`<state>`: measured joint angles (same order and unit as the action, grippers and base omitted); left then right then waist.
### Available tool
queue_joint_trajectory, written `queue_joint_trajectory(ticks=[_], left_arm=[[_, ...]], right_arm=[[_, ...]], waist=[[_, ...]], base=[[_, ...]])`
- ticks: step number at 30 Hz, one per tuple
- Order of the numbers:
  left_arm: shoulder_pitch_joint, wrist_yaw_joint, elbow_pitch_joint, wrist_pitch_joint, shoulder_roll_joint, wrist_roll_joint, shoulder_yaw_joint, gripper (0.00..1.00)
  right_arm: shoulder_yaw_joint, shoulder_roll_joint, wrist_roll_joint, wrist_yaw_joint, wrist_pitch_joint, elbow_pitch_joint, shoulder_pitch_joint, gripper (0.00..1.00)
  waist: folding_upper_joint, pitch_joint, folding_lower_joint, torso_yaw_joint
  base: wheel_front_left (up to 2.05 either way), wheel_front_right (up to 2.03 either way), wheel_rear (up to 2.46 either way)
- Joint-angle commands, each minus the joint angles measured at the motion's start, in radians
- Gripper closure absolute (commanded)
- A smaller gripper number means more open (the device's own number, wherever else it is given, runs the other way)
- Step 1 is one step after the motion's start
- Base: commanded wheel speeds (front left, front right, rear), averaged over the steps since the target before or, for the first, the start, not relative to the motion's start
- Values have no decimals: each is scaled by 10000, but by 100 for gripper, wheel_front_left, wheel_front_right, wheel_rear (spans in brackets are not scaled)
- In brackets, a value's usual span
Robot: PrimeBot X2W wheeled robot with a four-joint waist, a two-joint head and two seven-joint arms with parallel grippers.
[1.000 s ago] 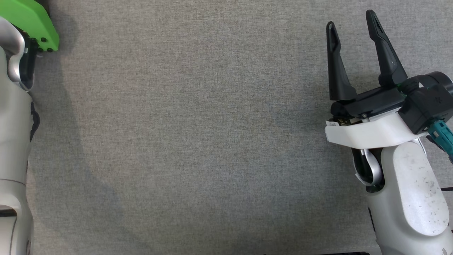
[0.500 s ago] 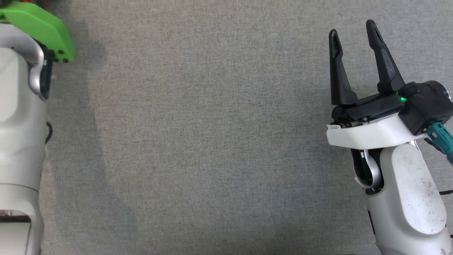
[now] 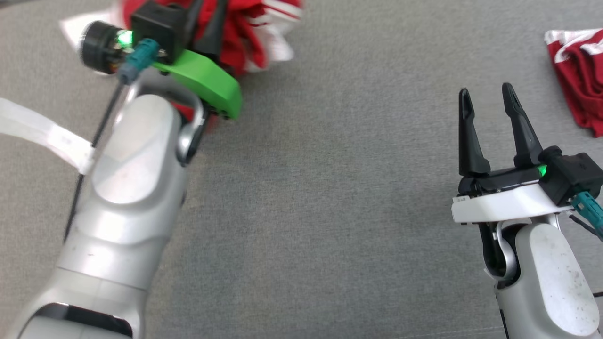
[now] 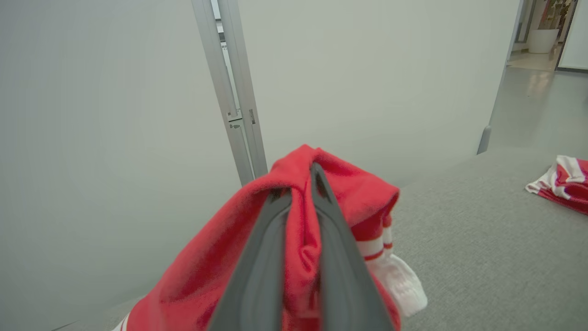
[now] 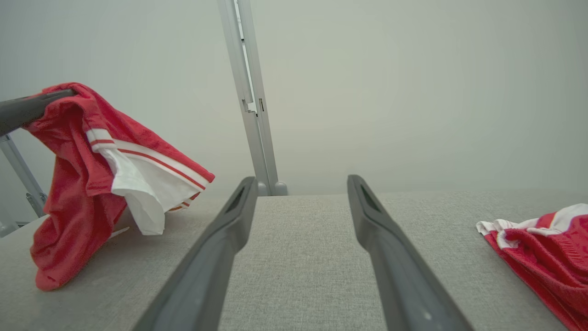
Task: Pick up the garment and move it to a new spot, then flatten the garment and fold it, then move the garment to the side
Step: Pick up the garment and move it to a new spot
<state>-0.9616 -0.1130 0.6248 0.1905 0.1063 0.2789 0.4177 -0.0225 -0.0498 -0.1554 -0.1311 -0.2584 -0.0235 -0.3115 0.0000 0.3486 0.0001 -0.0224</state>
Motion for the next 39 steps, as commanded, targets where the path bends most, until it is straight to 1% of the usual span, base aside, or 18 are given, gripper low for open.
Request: queue_joint_trajectory(ticks=[1,5,8,10,13,17,22,26,28,29,30,31,32,36,39], left_arm=[[205,-2,-371,-36,-102,93,124,100],[371,100,-1835,-256,-393,270,576,100],[649,291,-2890,-633,-479,493,911,100],[921,424,-3391,-892,-481,600,1106,100],[1610,661,-3680,-1203,-382,720,1223,100],[2963,918,-3282,-1305,45,910,1152,100],[4398,1290,-2172,-887,583,1232,801,100],[5060,1467,-1409,-493,770,1518,449,100],[5206,1468,-1142,-302,821,1622,343,100],[5256,1462,-1040,-180,825,1659,314,94],[5286,1450,-977,-100,801,1693,301,69],[5320,1412,-911,-12,780,1705,297,31],[5328,1395,-901,67,775,1710,289,0],[5447,1381,-1112,410,738,1734,213,0],[5683,1526,-1476,620,825,1667,19,0]], right_arm=[[58,-15,-39,7,-64,-35,224,0],[175,-14,-125,7,-71,-88,479,0],[268,-15,-174,7,-68,-113,617,0],[343,-12,-201,7,-64,-96,674,0],[441,-12,-267,7,-69,-66,729,0],[454,-11,-383,7,-74,-102,748,0],[459,-12,-455,7,-77,-125,695,0],[484,-12,-435,7,-78,-215,726,0],[459,-12,-432,7,-79,-276,748,0],[439,-12,-429,7,-79,-314,768,0],[427,-14,-425,7,-79,-345,787,0],[400,-14,-431,7,-79,-388,800,0],[363,-12,-441,7,-78,-422,808,0],[210,-15,-434,7,-78,-617,855,0],[121,-18,-327,7,-78,-813,928,0]], waist=[[0,-953,-1,-499],[0,-1233,-1,-848],[0,-1294,-1,-1095],[0,-1245,-1,-1224],[0,-1095,-1,-1364],[0,-843,-1,-1509],[0,-703,-1,-1555],[0,-754,-1,-1450],[0,-818,-1,-1359],[0,-868,-1,-1301],[0,-912,-1,-1250],[0,-972,-1,-1191],[0,-1019,-1,-1155],[0,-1285,-1,-989],[0,-1559,-1,-901]], base=[[0,0,0],[0,0,0],[0,0,0],[0,0,0],[0,0,0],[0,0,0],[0,0,0],[0,0,0],[0,0,0],[0,0,0],[0,0,0],[0,0,0],[0,0,0],[0,0,0],[0,0,0]])
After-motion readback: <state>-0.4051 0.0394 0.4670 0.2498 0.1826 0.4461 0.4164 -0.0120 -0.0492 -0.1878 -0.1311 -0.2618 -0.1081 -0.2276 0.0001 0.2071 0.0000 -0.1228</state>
